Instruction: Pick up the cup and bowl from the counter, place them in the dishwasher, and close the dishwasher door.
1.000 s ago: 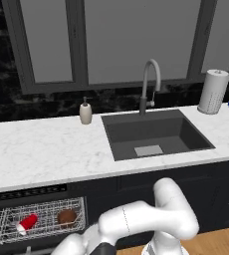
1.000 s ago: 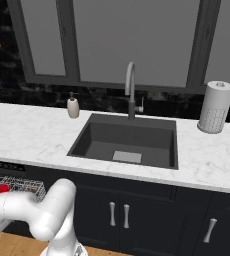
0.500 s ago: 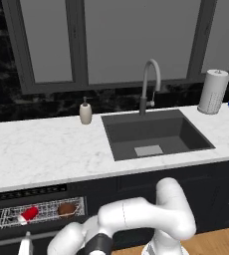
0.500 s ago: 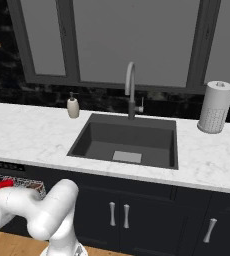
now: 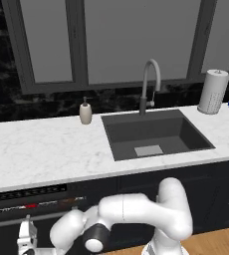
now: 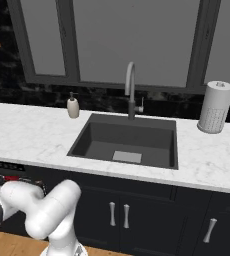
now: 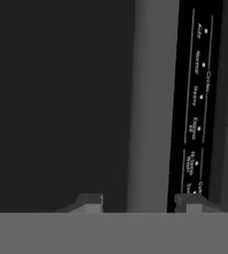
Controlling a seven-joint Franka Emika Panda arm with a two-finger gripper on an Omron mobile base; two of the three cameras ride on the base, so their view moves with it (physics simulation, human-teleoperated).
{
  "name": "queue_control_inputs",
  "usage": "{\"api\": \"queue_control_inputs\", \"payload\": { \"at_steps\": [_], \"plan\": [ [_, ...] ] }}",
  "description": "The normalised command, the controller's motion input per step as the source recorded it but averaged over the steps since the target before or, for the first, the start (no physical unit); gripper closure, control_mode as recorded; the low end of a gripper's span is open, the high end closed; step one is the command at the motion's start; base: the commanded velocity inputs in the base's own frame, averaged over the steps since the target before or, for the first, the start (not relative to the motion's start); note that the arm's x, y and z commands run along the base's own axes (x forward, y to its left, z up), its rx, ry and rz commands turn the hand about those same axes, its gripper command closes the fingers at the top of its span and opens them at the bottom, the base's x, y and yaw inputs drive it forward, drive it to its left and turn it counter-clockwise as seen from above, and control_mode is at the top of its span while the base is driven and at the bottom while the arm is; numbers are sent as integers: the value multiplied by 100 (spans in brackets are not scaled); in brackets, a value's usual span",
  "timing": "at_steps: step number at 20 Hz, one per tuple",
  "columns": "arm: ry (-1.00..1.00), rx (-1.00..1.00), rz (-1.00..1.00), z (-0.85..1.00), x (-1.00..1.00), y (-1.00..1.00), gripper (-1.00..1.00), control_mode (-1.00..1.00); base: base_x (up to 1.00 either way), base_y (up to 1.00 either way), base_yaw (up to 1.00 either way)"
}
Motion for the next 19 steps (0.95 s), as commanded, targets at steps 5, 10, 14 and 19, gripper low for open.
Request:
{"api": "queue_control_inputs", "payload": {
  "at_steps": [5, 10, 14, 19],
  "plan": [
    [3, -13, 0, 0, 96, -1, -100, -100, 0, 0, 0],
    [2, -5, 0, 0, 75, -6, -100, -100, 0, 0, 0],
    [1, 0, 0, 0, 31, -8, -100, -100, 0, 0, 0],
    [1, 0, 0, 0, 19, -8, -100, -100, 0, 0, 0]
  ]
}}
